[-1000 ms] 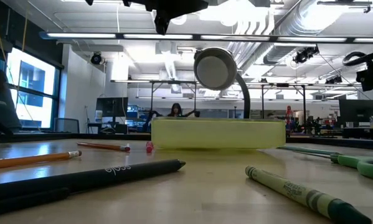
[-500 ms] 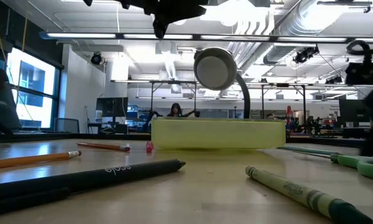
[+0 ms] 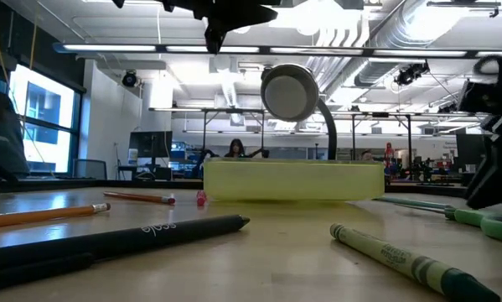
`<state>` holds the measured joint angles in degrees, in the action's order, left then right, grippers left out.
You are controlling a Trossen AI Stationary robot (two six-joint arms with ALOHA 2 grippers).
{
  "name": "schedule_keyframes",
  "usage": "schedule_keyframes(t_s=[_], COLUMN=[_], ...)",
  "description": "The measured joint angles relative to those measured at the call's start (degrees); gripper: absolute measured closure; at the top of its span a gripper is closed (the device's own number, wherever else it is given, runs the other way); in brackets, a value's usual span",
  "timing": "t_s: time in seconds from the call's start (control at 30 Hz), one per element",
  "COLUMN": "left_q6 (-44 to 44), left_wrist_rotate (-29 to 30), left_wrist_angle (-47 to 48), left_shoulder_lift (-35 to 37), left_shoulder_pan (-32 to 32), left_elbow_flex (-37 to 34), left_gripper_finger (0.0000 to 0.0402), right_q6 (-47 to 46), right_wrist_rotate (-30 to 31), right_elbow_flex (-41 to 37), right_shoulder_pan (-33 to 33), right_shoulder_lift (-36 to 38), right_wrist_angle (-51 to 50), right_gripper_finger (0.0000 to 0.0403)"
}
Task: Pick & place school supplies into a supply box
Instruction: Put the black pen into the yellow school supply box
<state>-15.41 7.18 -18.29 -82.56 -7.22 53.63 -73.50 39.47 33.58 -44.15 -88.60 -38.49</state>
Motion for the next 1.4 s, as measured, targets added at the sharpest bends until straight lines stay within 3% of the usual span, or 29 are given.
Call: schedule_keyframes(t_s=[0.17,0.3,0.5,0.6,1.03,1.17,1.4], left_q6=[-0.5,-1.6,-1.6,-1.6,-1.6,-1.5,-1.4], left_wrist_rotate=[0.0,0.0,0.0,0.0,0.0,0.0,0.0], left_wrist_angle=[-0.1,-0.2,-1.3,-1.4,-1.1,-0.3,0.9], left_shoulder_lift=[0.0,0.0,0.0,0.0,0.0,0.0,0.0], left_shoulder_pan=[0.0,0.0,0.0,0.0,0.0,0.0,0.0], left_elbow_flex=[0.0,0.0,0.0,0.0,0.0,0.0,0.0], left_gripper_finger=[0.0261,0.0261,0.0261,0.0261,0.0261,0.0261,0.0261], right_q6=[1.9,-3.2,-5.3,-4.8,6.7,6.7,7.9], right_wrist_rotate=[-1.5,-1.1,0.8,3.5,5.3,5.7,7.2], right_elbow_flex=[-2.6,-8.2,-18.9,-22.1,-27.9,-28.4,-29.0], right_shoulder_pan=[-4.6,-11.0,-18.2,-19.5,-19.8,-19.7,-19.6], right_shoulder_lift=[7.9,13.8,18.7,18.9,19.0,19.0,18.8], right_wrist_angle=[0.0,3.2,16.2,22.0,28.5,29.2,31.9], right_gripper_finger=[0.0288,0.0288,0.0289,0.0289,0.029,0.031,0.0389])
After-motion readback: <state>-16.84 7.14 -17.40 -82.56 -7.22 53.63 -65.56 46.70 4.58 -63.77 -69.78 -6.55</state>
